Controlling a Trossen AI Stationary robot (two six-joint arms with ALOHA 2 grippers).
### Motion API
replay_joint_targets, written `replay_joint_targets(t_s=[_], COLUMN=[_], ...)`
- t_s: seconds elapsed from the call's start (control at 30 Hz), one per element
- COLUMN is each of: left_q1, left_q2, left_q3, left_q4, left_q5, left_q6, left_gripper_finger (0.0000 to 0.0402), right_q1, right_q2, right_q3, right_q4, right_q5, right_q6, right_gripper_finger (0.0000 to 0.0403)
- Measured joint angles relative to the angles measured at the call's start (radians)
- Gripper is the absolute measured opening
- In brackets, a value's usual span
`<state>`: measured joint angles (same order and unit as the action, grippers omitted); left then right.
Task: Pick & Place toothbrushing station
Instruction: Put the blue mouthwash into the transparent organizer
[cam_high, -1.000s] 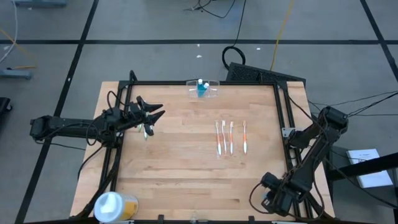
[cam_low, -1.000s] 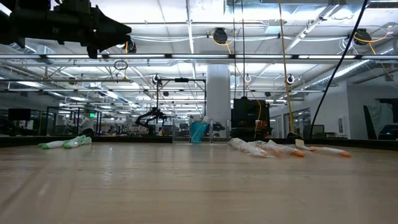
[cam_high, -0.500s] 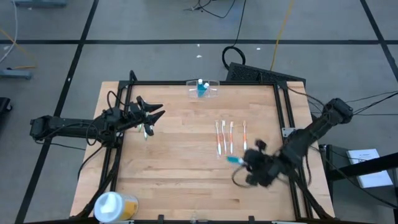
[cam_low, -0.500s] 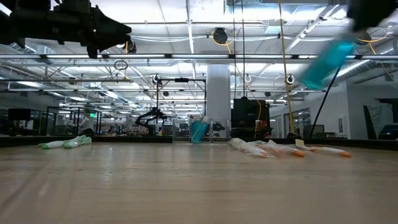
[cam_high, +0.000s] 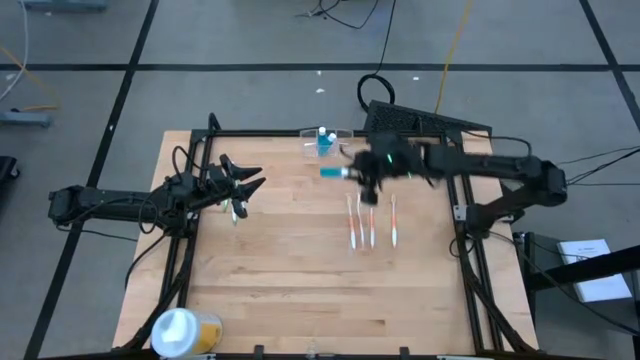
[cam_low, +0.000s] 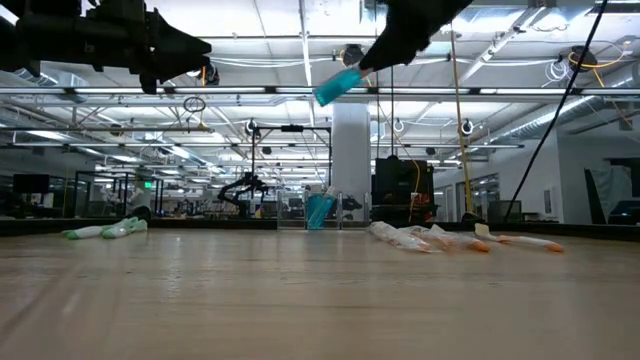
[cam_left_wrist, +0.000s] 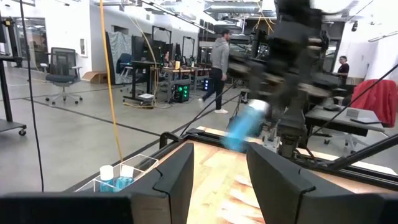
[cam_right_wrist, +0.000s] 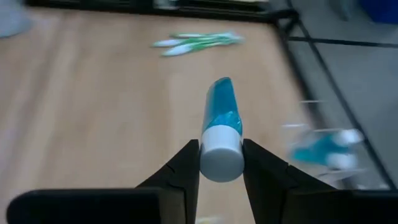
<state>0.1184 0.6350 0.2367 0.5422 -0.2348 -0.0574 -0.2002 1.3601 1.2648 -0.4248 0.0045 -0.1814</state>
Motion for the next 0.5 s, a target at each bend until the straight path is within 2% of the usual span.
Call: replay_joint_targets(t_s=[0.1, 0.23, 0.5], left_q1=[0.000, 0.000, 0.000], left_q2=[0.000, 0.000, 0.000], left_q3=[0.000, 0.000, 0.000], left_q4=[0.000, 0.000, 0.000], left_q5=[0.000, 0.000, 0.000], left_q6=[0.000, 0.000, 0.000], left_gripper_finger=[0.0157, 0.0157, 0.0157], right_q1=[-0.108, -0.199, -0.278], right_q2=[0.075, 0.196, 0.444], right_q3=[0.108, 0.288, 0.550], right_q4=[-0.079, -0.215, -0.357], right_q5=[-0.062, -0.061, -0.058], right_q6=[-0.093, -0.210, -0.350], right_gripper_finger=[0.0089, 0.0089, 0.0088])
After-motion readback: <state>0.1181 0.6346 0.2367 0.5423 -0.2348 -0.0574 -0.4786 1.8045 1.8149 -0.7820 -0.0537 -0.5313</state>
